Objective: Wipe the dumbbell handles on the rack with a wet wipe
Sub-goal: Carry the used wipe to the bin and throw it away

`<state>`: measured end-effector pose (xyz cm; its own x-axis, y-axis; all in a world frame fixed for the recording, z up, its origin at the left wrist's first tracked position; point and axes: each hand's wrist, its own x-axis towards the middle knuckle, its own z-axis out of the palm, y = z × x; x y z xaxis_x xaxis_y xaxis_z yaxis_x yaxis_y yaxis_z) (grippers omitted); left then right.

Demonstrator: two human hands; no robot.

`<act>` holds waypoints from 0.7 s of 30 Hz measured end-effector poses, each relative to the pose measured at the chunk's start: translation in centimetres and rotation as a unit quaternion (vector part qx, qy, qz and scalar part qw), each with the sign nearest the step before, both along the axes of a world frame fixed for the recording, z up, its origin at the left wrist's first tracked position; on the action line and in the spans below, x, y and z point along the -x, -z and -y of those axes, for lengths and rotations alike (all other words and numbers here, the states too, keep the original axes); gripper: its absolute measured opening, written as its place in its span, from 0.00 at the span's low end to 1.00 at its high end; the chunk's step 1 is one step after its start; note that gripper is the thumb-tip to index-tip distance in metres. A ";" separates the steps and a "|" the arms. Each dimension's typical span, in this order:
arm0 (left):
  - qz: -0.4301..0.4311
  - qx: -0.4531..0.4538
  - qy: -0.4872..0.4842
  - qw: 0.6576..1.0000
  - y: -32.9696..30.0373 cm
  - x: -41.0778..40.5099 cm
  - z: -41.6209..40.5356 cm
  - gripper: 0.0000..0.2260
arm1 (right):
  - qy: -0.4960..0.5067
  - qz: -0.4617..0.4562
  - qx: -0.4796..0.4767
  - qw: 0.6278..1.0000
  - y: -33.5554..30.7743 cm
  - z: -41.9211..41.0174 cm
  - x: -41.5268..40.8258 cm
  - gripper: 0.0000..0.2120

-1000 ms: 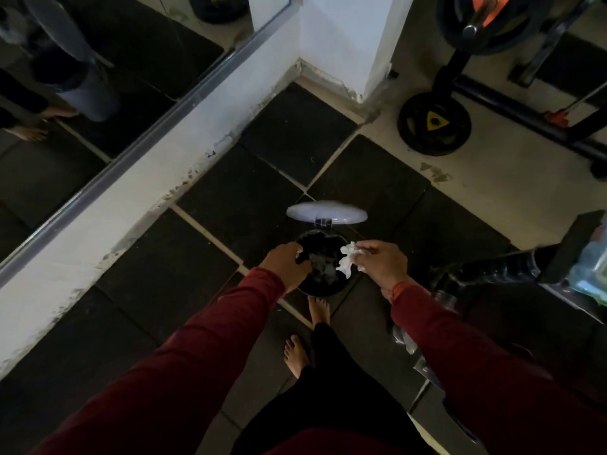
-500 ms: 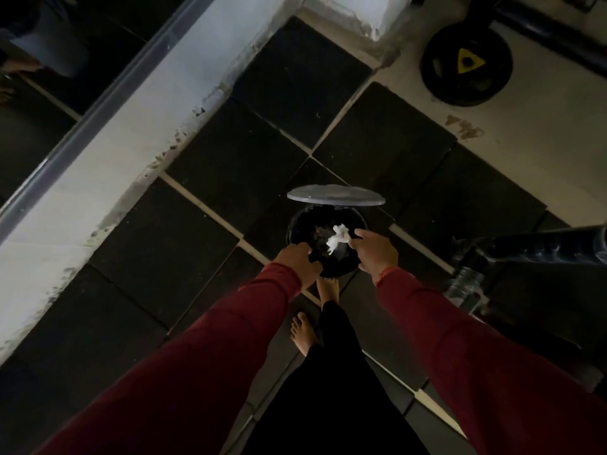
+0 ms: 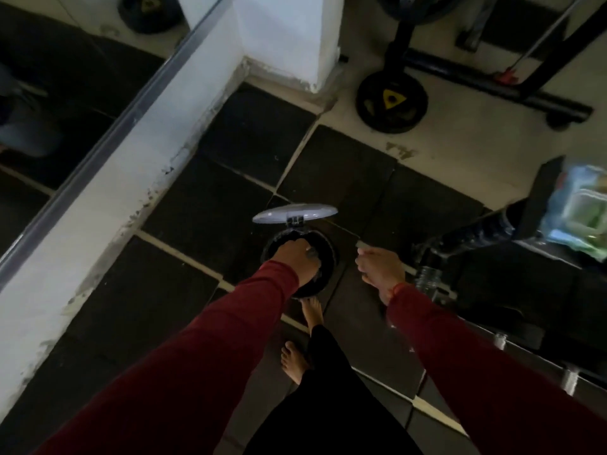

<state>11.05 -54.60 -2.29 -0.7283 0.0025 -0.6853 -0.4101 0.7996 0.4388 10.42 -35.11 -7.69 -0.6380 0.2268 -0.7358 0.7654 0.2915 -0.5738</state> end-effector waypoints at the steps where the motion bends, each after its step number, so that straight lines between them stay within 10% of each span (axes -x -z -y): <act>1: -0.009 -0.002 0.016 1.000 -0.9 0.1 -1.2 0.18 | 0.022 -0.011 0.011 1.000 -1.4 -1.2 -0.1 0.12; 21: -0.090 -0.068 0.153 0.982 -10.8 7.1 -36.9 0.20 | 0.160 -0.130 -0.168 0.964 -15.3 -34.6 2.6 0.14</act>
